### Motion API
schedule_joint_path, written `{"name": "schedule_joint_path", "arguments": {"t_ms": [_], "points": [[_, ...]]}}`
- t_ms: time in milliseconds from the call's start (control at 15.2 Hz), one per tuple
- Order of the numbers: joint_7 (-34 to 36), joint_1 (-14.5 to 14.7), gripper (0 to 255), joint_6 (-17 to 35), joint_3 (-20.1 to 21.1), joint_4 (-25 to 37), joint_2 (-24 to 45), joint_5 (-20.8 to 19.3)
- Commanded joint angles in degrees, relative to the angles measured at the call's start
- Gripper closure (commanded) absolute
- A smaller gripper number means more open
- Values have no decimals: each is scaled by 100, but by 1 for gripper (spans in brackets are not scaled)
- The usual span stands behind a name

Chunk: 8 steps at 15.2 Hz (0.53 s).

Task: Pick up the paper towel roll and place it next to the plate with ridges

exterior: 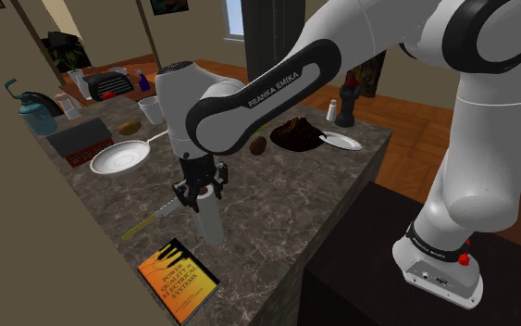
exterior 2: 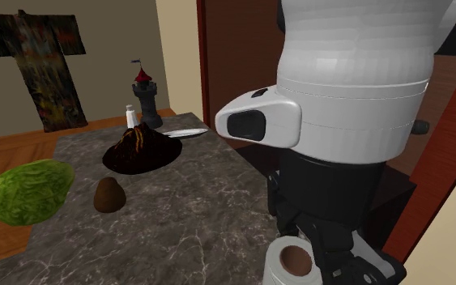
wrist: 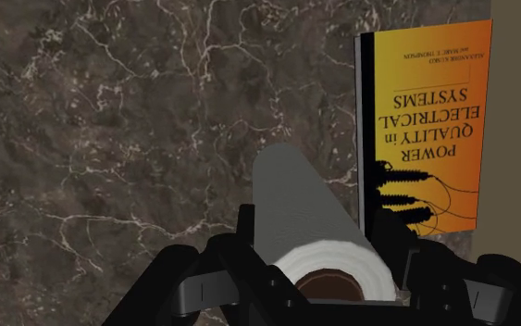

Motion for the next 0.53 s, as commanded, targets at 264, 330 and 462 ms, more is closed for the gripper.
{"name": "schedule_joint_path", "arguments": {"t_ms": [264,330,462], "points": [[-30,-12,255,-279,21,184,-100,63],[-36,-15,255,-349,25,232,-125,77],[-46,-20,255,-490,32,333,-170,101]]}}
